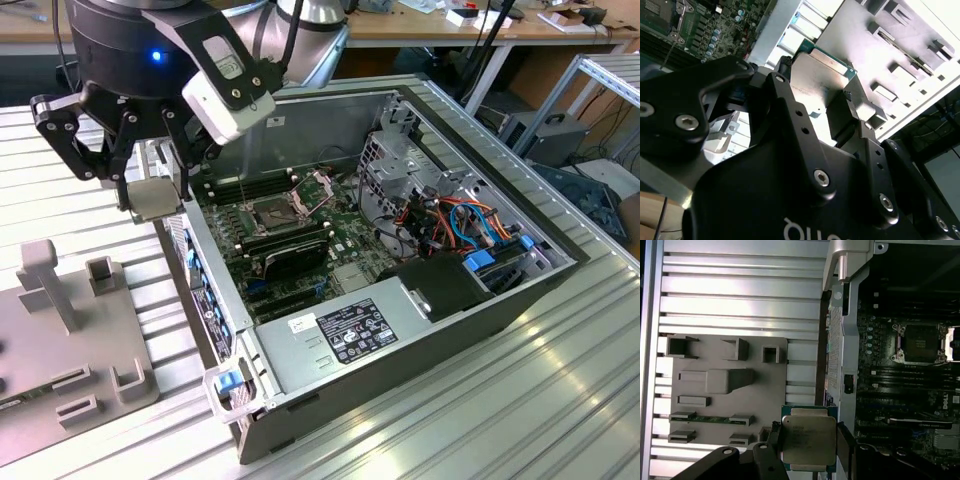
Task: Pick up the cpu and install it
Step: 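Pick up the cpu and move it towards the insertion slot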
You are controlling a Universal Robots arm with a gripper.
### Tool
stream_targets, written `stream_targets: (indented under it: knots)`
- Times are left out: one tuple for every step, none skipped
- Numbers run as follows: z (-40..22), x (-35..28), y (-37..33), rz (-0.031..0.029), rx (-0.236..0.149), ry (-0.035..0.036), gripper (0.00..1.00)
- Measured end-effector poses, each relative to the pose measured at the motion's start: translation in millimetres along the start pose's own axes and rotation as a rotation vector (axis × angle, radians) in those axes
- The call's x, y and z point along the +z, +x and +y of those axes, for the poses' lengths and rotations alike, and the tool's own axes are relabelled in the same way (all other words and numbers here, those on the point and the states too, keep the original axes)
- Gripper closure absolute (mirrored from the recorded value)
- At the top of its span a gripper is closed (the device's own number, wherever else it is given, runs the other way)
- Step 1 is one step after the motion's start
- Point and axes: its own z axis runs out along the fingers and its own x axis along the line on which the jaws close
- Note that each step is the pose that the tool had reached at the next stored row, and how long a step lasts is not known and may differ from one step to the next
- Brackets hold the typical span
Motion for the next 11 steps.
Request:
stream_targets:
  knots:
    - [-0.1,0.0,-1.6,-0.0001,0.0,-0.0001,0.47]
    - [-0.2,-0.1,-3.7,-0.0001,0.0,-0.0001,0.47]
    - [-0.3,-0.2,-5.3,0.0,0.0,-0.0001,0.47]
    - [-0.4,-0.3,-7.8,0.0,0.0,0.0,0.47]
    - [-0.5,-0.4,-9.8,-0.0001,0.0,-0.0001,0.47]
    - [-0.6,-0.5,-11.9,0.0,0.0,-0.0001,0.47]
    - [-0.7,-0.6,-14.3,0.0,0.0,0.0,0.47]
    - [-0.9,-0.7,-17.4,0.0,0.0,-0.0001,0.47]
    - [-1.0,-0.8,-19.2,0.0,0.0,-0.0001,0.47]
    - [-1.1,-0.9,-21.0,0.0,0.0,-0.0001,0.47]
    - [-1.2,-1.0,-24.1,0.0001,0.0,0.0,0.47]
